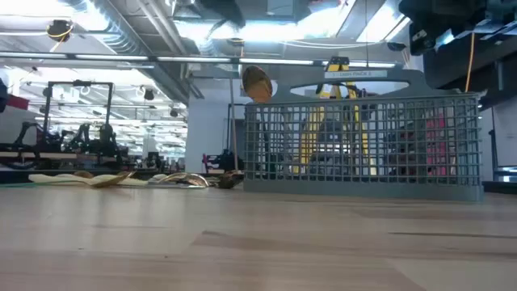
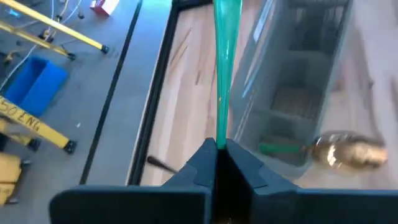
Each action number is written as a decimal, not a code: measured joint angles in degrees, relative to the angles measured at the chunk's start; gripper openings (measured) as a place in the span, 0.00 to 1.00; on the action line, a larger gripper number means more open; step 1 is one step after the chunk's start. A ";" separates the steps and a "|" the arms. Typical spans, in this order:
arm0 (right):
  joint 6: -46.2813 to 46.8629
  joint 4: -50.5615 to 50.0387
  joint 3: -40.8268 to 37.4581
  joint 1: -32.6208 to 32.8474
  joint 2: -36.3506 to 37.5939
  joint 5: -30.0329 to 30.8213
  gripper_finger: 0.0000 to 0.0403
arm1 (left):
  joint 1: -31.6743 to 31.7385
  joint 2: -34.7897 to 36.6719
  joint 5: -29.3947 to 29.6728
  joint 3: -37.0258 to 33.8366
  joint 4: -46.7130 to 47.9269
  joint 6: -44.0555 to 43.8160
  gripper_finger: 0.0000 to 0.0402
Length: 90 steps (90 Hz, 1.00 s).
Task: Sort silverware
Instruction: Put the gold spoon into the cutlery rack
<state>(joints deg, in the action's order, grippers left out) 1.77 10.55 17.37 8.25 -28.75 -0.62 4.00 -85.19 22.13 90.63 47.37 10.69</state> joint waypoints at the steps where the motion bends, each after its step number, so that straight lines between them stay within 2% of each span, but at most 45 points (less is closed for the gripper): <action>1: 0.01 0.00 0.00 0.00 0.00 0.00 0.00 | -0.16 -0.24 -0.13 0.24 0.00 -0.32 0.00; 7: 0.10 0.04 0.00 0.00 0.02 0.00 0.00 | -1.50 -1.92 -0.94 1.42 -0.05 -0.06 0.00; 15: 0.10 0.04 0.00 0.00 0.00 0.00 0.00 | -4.13 -4.29 0.09 2.13 0.16 6.58 0.00; 31: -0.07 -0.01 0.00 0.00 0.02 0.00 0.00 | -7.52 -9.37 12.89 4.71 0.16 21.35 0.00; 47: -0.08 -0.33 0.00 0.00 0.02 0.00 0.00 | -9.29 -15.19 18.85 10.02 0.01 34.30 0.00; 65: -0.08 -0.58 0.00 0.00 0.01 0.00 0.00 | -10.54 -22.23 31.54 14.53 -0.03 52.32 0.00; 90: 0.12 -1.92 0.00 0.00 0.02 -0.01 0.00 | -10.41 -28.20 38.24 14.89 0.11 64.34 0.00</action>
<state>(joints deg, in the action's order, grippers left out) 1.89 8.63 17.37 8.25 -28.73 -0.64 -6.42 -113.39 60.37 105.51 47.48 75.03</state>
